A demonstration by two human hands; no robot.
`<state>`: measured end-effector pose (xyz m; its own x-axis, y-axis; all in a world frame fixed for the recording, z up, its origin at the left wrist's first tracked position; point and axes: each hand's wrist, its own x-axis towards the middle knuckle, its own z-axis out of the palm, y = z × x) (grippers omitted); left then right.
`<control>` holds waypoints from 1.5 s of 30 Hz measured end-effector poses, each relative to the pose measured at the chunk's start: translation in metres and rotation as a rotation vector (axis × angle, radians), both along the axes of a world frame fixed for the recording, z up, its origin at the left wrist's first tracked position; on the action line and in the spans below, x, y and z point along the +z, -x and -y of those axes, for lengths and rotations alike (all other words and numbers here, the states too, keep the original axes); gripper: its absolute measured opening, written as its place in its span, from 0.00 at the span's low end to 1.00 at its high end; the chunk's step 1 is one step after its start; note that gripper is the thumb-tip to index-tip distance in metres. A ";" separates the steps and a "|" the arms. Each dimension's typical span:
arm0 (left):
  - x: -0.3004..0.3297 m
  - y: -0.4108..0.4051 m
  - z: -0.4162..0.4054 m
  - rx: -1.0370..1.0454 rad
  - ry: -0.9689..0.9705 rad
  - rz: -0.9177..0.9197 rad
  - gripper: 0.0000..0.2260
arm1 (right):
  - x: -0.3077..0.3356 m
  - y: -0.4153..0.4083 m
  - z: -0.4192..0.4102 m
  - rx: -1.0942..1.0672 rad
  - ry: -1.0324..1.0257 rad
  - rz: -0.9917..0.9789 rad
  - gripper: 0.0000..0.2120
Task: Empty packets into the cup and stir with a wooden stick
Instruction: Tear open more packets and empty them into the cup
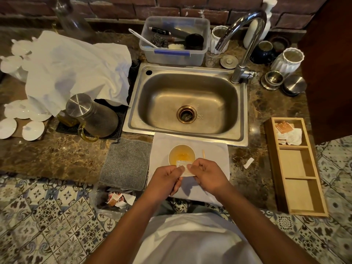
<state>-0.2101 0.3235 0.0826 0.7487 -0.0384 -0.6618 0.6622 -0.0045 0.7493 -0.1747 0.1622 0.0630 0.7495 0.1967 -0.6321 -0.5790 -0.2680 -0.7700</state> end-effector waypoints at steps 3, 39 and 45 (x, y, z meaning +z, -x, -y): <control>0.001 0.001 0.002 0.001 0.002 -0.003 0.17 | 0.004 0.001 0.002 -0.014 -0.017 0.010 0.14; -0.055 -0.029 0.141 -0.386 -0.200 0.132 0.11 | -0.034 0.059 0.151 -0.428 0.083 0.058 0.10; -0.083 -0.034 0.166 -0.492 -0.262 0.153 0.11 | -0.060 0.067 0.169 -0.492 0.166 0.001 0.10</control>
<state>-0.1764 0.1579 -0.0007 0.7719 -0.2559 -0.5819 0.4196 -0.4827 0.7688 -0.2413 -0.0066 0.0028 0.7284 -0.2823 -0.6244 -0.6669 -0.0828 -0.7405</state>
